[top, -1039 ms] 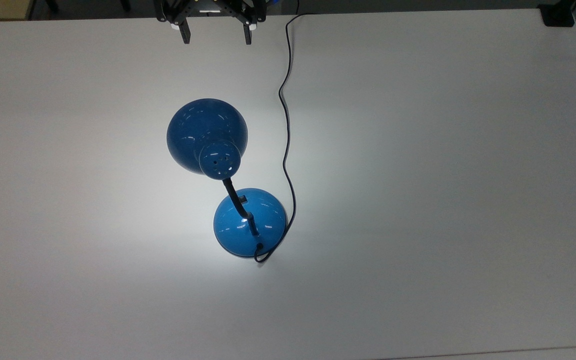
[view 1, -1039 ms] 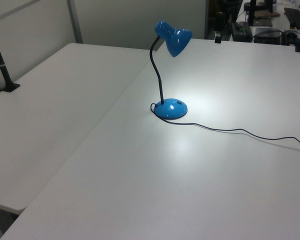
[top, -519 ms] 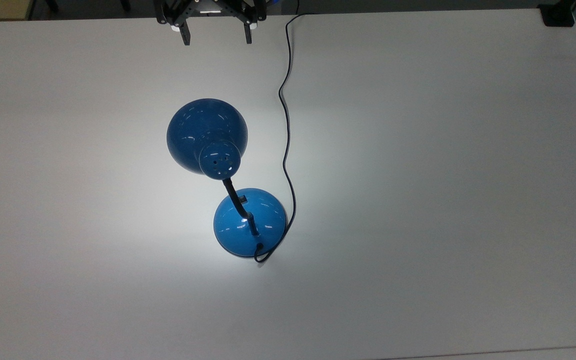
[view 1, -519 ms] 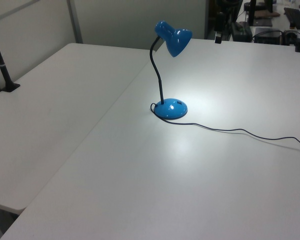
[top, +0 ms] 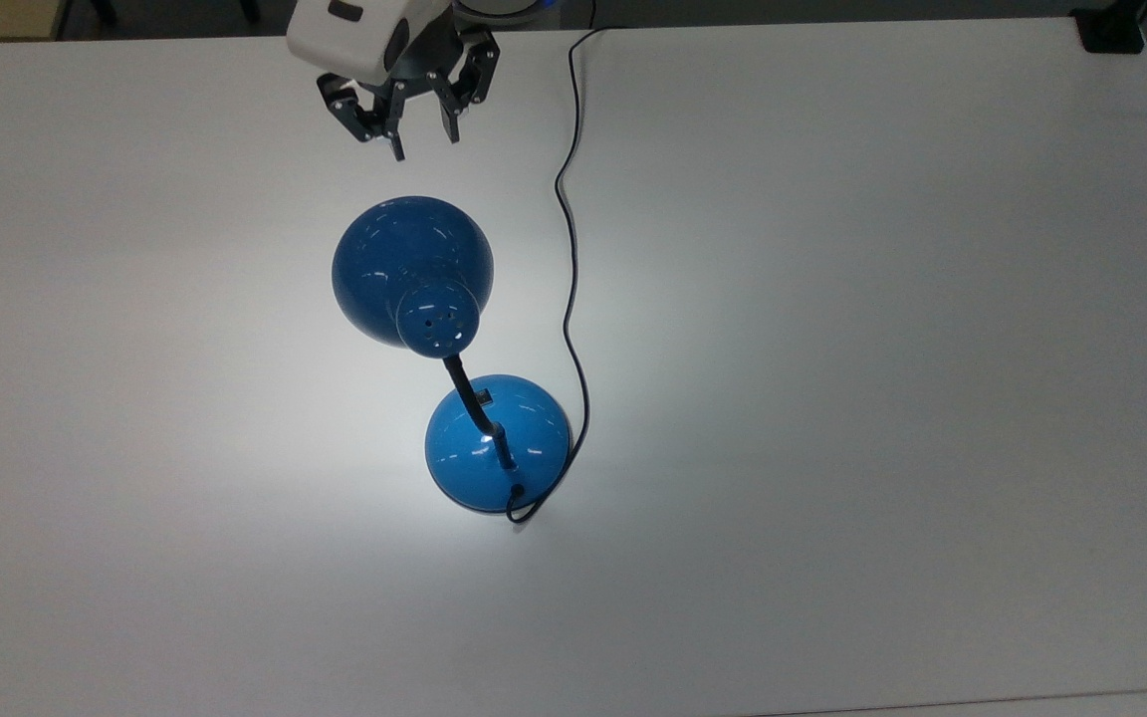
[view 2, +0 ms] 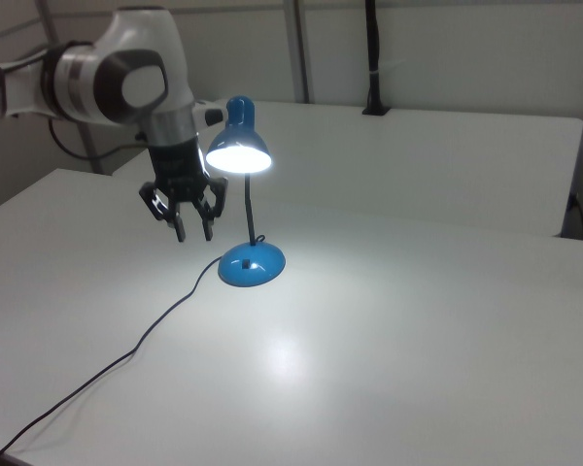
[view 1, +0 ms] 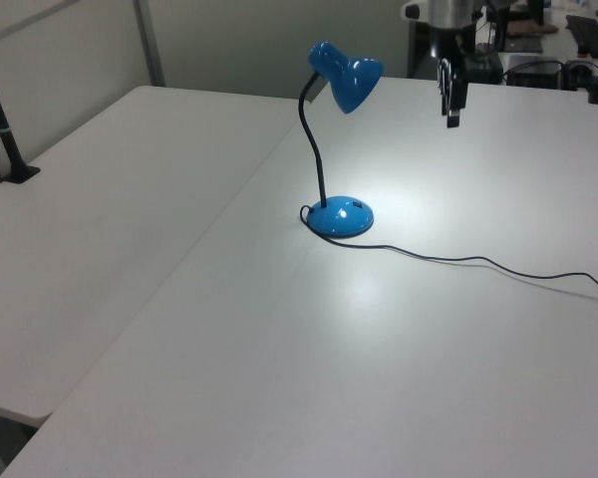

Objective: Turn off the lamp
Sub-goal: 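Move the gripper toward the blue lamp base beside the gooseneck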

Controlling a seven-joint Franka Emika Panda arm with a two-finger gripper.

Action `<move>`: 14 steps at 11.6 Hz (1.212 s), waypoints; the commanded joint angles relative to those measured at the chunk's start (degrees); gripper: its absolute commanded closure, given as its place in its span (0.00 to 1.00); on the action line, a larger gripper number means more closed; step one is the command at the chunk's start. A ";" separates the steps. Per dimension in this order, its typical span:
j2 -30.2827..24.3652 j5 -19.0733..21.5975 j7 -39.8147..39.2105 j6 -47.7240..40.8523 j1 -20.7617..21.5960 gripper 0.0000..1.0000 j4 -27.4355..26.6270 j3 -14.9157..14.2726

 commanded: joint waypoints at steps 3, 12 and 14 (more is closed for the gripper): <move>2.02 2.77 1.08 17.93 0.74 1.00 -9.54 -0.34; 12.66 3.14 7.32 40.97 2.32 1.00 -10.07 -0.34; 14.15 3.06 10.83 45.96 2.41 1.00 -10.76 -0.34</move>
